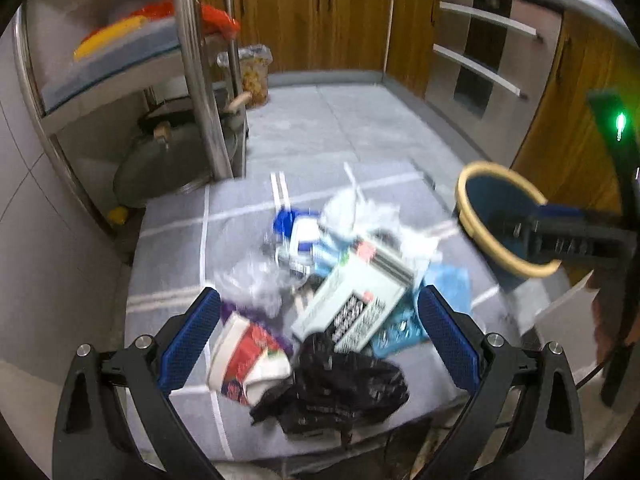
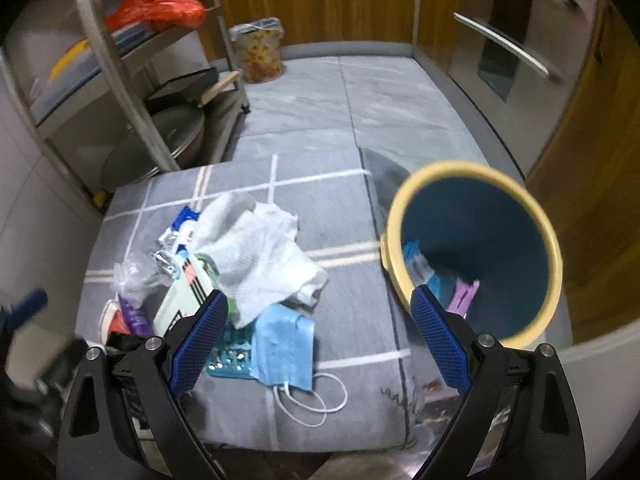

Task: Collect trash
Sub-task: 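Grasp the black plastic bag with the left tool while the right tool grasps the blue face mask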

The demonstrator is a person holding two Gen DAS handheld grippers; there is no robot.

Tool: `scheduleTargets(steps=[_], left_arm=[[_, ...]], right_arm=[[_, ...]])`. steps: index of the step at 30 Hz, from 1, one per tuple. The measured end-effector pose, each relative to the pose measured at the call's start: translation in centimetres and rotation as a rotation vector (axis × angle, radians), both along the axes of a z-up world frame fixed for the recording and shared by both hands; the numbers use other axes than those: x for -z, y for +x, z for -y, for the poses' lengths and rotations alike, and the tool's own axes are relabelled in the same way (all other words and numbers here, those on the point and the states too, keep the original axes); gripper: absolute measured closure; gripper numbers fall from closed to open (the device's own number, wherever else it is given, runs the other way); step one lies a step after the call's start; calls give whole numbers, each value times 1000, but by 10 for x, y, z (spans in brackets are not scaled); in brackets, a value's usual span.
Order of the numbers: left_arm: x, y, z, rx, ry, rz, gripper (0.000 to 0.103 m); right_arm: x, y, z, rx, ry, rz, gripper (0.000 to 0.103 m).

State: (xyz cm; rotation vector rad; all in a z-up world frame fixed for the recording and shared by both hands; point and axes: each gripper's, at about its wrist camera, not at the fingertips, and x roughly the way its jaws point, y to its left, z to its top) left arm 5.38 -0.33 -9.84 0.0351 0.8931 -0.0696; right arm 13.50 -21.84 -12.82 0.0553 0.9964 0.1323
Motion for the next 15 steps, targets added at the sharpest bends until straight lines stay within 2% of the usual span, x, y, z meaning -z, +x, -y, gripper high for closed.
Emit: scheduleTargets(steps=[6, 12, 15], left_arm=[[25, -5, -1, -4, 71, -48, 6], [34, -2, -5, -6, 47, -91, 6], [43, 2, -3, 8, 44, -129, 12]], right_arm=[[18, -2, 13, 54, 12, -59, 11], [35, 2, 11, 36, 29, -124, 11], [46, 6, 0, 1, 2, -145, 11]])
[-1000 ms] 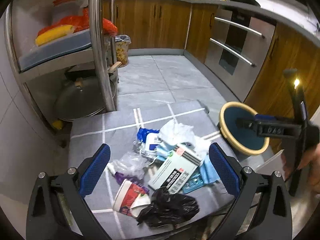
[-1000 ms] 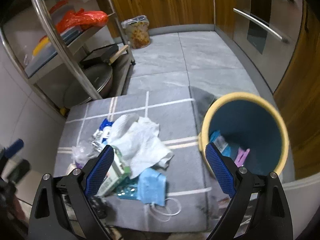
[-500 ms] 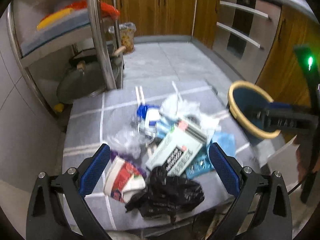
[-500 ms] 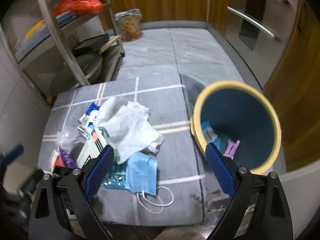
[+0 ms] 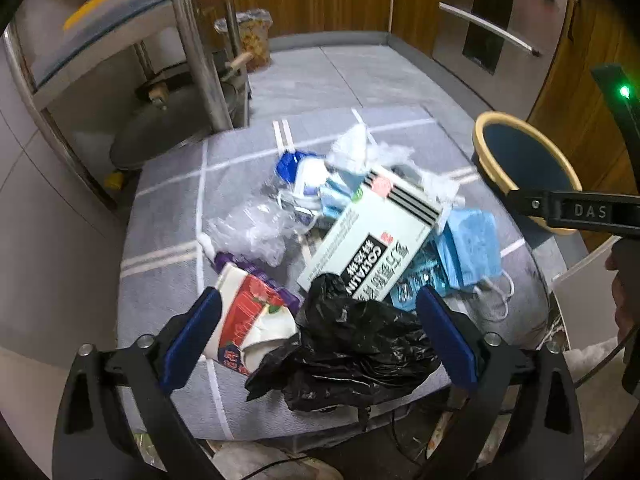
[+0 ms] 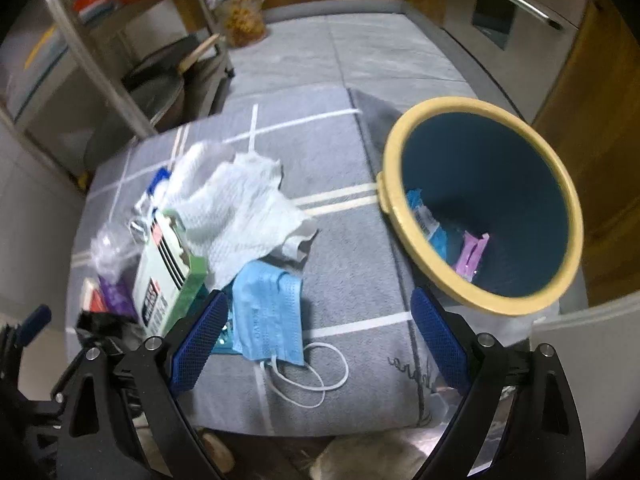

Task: Collect trash
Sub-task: 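Grasp the black plastic bag with the left tool while the right tool grasps the blue face mask, then carry the black bag and blue mask over the yellow-rimmed bin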

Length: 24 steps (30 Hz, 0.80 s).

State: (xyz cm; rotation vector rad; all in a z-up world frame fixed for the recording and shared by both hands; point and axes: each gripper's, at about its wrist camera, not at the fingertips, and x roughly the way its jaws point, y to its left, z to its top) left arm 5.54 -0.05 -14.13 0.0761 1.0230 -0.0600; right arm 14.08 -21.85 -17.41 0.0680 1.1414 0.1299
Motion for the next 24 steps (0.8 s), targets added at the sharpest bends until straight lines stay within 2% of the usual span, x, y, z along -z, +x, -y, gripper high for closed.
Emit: scheduleTargets(steps=[2, 6, 9, 10, 12, 14, 15, 17, 20, 24], left_arm=[[10, 3, 2, 10, -9, -46, 26], [21, 6, 5, 22, -15, -86, 34], [25, 7, 5, 40, -29, -113, 47], [26, 8, 5, 43, -35, -124, 51], [27, 9, 5, 43, -46, -131, 55], [27, 9, 8, 55, -39, -130, 62], [26, 8, 9, 64, -32, -126, 63], [25, 7, 10, 76, -26, -125, 75], [20, 7, 6, 70, -52, -117, 78], [8, 7, -3, 42, -79, -75, 81]], right_arm=[[12, 4, -4, -4, 17, -34, 11], [33, 12, -12, -20, 7, -86, 11], [45, 16, -19, -45, 14, -113, 12], [49, 17, -21, -52, 22, -128, 15], [58, 18, -26, -62, 30, -158, 28], [62, 18, -29, -70, 42, -171, 50], [62, 17, -31, -78, 41, -169, 56], [60, 16, -34, -90, 26, -156, 73], [53, 14, -32, -78, 53, -138, 88], [39, 6, -23, -62, 71, -106, 93]])
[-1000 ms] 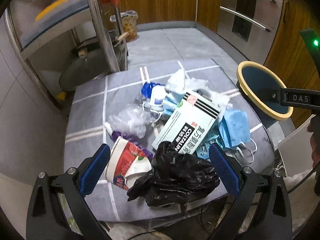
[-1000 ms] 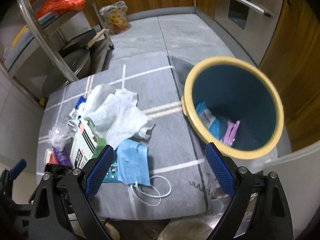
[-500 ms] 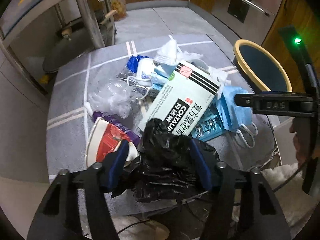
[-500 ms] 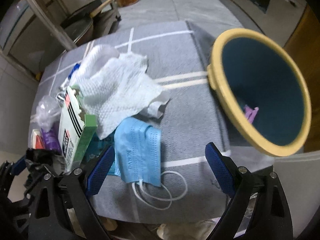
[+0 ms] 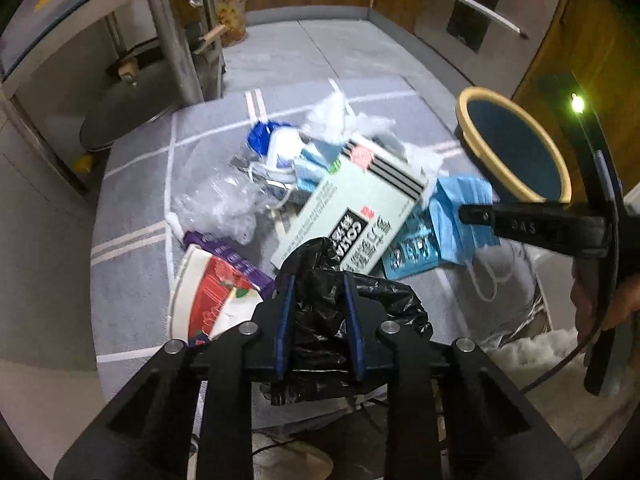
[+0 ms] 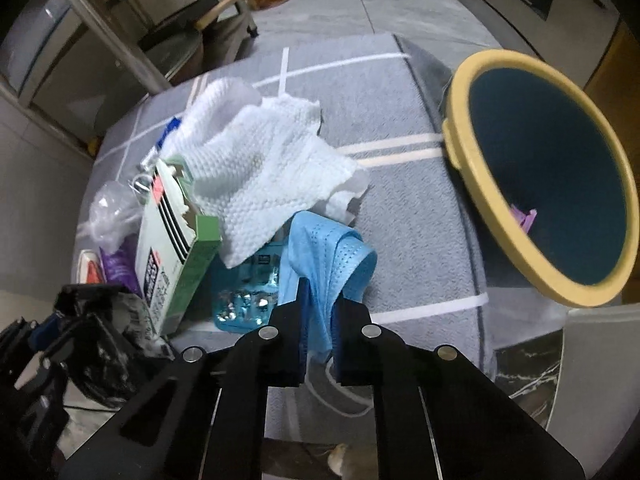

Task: Collect trash
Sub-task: 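Carry the black bag and blue mask over the yellow-rimmed bin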

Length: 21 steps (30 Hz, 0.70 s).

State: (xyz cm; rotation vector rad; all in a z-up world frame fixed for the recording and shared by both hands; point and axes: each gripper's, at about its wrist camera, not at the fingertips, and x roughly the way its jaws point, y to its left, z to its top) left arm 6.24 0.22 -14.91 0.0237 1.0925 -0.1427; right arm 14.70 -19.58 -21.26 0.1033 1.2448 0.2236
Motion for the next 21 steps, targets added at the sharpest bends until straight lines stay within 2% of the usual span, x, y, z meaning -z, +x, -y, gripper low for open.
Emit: scheduleTargets(steps=[9, 13, 21], left_arm=[[-41, -8, -18, -59, -100, 149, 84], [-53, -10, -22, -68, -106, 194, 84], [-67, -11, -25, -84, -111, 239, 84]], right_arm=[[-49, -10, 22, 56, 56, 142, 97], [-66, -11, 26, 59, 61, 204, 97], [-86, -12, 34, 73, 91, 257, 97]])
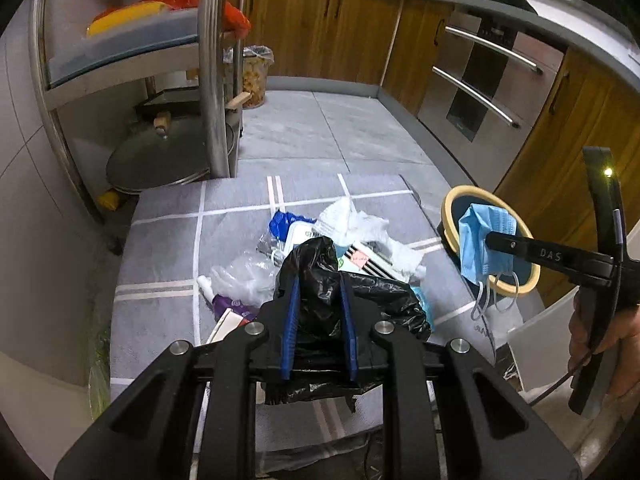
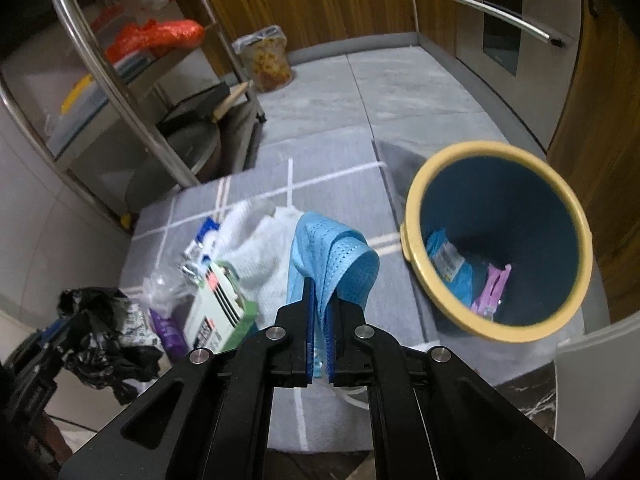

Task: Collect trash
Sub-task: 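Carry the black bag and blue mask over the yellow-rimmed bin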

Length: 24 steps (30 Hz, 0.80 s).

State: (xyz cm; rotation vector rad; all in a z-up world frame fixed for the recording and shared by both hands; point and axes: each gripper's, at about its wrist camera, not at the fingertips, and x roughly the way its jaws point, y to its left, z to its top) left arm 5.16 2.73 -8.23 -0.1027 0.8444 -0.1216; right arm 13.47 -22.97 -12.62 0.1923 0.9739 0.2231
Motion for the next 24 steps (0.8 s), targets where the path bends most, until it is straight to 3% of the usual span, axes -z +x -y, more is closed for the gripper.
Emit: scheduleTargets(steps=[5, 8, 16, 24], left_arm=[[-18, 1, 10, 23, -21, 57, 84], [-26, 6, 24, 61, 12, 105, 84], [-28, 28, 46, 134, 27, 107, 84], [-21, 40, 62, 192, 64, 79, 84]], right_arm=[[-25, 3, 3, -20, 19, 69, 97], [-40, 9, 7, -27, -4, 121, 97], [-65, 22, 50, 18, -21, 163, 97], [-70, 25, 107, 122, -65, 188, 97]])
